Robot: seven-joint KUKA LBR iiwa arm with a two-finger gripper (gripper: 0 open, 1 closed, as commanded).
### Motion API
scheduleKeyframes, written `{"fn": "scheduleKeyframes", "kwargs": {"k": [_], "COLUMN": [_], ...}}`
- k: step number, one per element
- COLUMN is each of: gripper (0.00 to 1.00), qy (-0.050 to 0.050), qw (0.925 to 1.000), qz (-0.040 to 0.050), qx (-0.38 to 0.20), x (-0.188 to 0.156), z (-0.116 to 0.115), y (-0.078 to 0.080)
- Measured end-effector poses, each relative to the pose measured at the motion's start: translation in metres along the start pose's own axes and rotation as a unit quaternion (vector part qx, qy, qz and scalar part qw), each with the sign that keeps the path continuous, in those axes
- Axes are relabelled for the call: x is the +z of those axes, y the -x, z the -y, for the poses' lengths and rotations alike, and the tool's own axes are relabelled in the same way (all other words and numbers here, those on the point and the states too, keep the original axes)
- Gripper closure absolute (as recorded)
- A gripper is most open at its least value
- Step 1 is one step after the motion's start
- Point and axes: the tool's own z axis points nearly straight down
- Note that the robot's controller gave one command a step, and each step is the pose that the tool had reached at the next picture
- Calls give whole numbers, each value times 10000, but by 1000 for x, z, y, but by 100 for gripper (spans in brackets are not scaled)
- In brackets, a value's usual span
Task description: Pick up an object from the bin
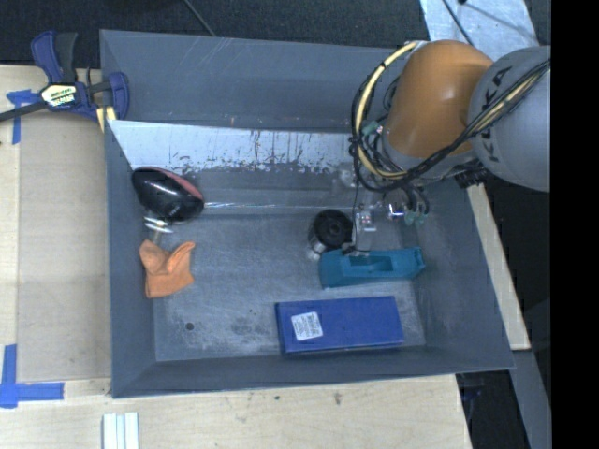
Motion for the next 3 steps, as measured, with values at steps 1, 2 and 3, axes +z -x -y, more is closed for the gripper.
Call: {"fn": "scheduleKeyframes", "kwargs": {"k": [1, 2, 3], "gripper": [0, 0, 0], "qy": [-2, -10, -19], "qw": [10000, 9996, 9996], "qz": [42, 94, 135], "qx": [-2, 271, 267], "x": [-5, 62, 61], "z": [0, 16, 16], "y": [2, 17, 17]}}
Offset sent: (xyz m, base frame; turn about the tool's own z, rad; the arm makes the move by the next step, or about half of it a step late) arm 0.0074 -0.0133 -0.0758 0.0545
